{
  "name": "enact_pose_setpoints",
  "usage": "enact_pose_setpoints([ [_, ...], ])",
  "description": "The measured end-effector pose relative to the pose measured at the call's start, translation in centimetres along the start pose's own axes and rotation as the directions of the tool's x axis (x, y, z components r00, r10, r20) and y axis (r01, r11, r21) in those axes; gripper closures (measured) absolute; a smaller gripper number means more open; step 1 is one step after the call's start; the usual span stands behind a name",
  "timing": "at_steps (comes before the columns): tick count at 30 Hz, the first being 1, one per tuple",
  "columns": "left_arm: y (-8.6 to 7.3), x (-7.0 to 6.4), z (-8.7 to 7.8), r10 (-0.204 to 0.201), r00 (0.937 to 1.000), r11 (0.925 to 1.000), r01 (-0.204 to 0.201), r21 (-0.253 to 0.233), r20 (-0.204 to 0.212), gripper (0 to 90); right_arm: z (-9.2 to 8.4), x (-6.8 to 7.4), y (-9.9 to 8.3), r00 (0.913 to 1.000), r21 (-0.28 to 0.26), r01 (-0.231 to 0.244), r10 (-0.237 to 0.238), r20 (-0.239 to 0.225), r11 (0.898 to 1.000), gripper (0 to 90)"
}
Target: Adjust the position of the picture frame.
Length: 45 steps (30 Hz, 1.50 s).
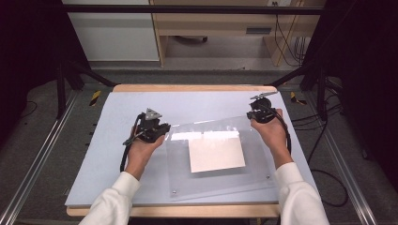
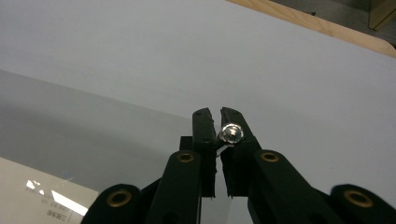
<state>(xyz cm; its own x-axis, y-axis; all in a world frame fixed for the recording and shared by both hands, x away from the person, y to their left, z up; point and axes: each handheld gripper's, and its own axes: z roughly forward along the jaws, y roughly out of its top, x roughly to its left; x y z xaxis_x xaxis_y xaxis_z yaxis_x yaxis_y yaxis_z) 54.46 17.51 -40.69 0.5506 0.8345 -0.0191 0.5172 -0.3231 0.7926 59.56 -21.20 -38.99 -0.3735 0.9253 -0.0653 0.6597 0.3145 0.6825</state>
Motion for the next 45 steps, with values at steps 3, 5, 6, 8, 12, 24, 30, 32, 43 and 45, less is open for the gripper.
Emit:
enact_pose_setpoints([
  [3,0.4,0.8,-0.8,0.007,0.9999,1.0,-0.007,0.0,-0.008,83.0,-0.2,0.8,0.5,1.0,-0.002,0.001,-0.001,-0.005,1.0,85.1],
  [5,0.5,1.4,-1.2,0.005,0.9999,1.0,-0.005,0.0,-0.01,83.0,-0.4,1.4,0.8,1.0,0.003,0.001,-0.001,-0.006,1.0,85.0],
  [6,0.6,1.7,-1.4,0.008,0.9999,1.0,-0.007,0.006,-0.01,83.0,-0.4,1.6,0.9,1.0,0.001,-0.002,0.002,-0.007,1.0,85.0],
  [8,0.7,2.2,-1.7,0.004,0.9999,1.0,-0.004,0.009,-0.012,83.0,-0.5,2.2,1.1,1.0,0.006,0.0,0.0,-0.008,1.0,85.0],
  [12,0.5,3.2,-2.0,-0.001,0.9999,0.9999,0.001,0.017,-0.011,82.9,-0.4,3.2,1.4,0.9999,0.011,0.002,-0.002,-0.015,1.0,85.0],
  [24,0.0,4.7,-2.1,-0.001,1.0,0.9993,0.001,0.037,-0.006,81.9,0.6,4.9,1.0,0.9998,0.042,0.007,-0.006,-0.017,0.999,84.9],
  [30,-0.1,5.0,-2.0,-0.01,0.9999,0.9992,0.01,0.039,-0.001,81.6,0.9,5.1,0.6,0.9998,0.05,0.001,0.0,-0.02,0.999,84.8],
  [32,-0.1,5.1,-1.9,-0.008,1.0,0.999,0.008,0.044,0.002,81.6,0.8,5.2,0.5,0.9998,0.049,0.004,-0.004,-0.018,0.999,84.8],
  [43,-0.4,5.4,-1.7,-0.011,0.9999,0.9979,0.01,0.064,0.005,81.9,0.8,5.7,0.0,0.9998,0.059,0.008,-0.007,-0.016,0.998,84.8],
  [45,-0.5,5.6,-1.5,-0.014,0.9999,0.9973,0.014,0.072,0.007,82.0,0.9,5.8,0.0,0.9999,0.065,0.004,-0.003,-0.016,0.998,84.8],
])
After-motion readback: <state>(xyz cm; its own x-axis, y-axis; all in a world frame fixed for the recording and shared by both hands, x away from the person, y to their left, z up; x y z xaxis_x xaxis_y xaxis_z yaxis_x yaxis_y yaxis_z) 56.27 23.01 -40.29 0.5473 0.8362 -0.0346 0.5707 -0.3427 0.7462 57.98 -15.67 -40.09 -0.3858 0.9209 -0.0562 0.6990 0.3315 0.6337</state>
